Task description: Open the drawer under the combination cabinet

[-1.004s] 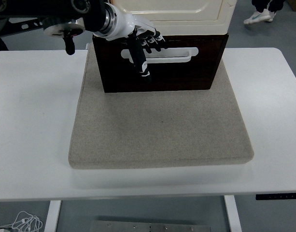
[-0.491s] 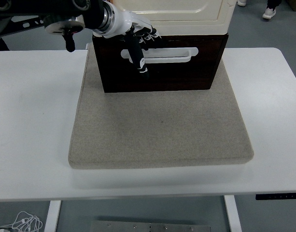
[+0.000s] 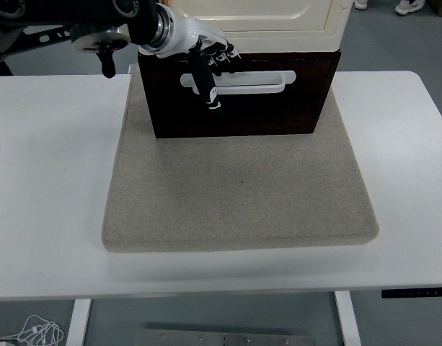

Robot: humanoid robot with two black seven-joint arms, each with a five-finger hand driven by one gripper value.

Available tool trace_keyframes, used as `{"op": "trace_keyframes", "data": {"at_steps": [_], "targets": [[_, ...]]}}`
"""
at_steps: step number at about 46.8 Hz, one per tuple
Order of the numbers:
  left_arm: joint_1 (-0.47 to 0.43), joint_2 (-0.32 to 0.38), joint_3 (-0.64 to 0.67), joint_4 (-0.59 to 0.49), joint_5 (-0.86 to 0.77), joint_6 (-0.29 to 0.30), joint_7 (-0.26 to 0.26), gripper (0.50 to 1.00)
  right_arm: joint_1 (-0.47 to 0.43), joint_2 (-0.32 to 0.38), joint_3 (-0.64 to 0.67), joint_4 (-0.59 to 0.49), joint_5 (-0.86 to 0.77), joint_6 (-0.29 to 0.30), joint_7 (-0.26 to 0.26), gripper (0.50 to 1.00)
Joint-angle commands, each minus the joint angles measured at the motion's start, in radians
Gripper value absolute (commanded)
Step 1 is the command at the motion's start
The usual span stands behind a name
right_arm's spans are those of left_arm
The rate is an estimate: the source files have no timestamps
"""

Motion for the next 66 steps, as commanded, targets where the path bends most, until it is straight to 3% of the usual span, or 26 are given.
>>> {"op": "trace_keyframes", "data": {"at_steps": [1, 34, 66], "targets": [[0.005, -0.001, -0.003, 0.005, 0.000, 0.000, 0.000, 1.000, 0.000, 0.000, 0.000, 0.000, 0.000, 0.000, 0.000, 0.926], [0.051, -0.083, -0.012, 0.051, 0.012, 0.000, 0.000, 1.000, 0.000, 0.000, 0.000, 0.000, 0.000, 0.000, 0.000, 0.926], [0.065, -0.100, -0.029, 0.057, 0.015, -0.025, -0.002, 1.000, 0.000, 0.000, 0.000, 0.000, 0.000, 0.000, 0.000, 0.926]]}}
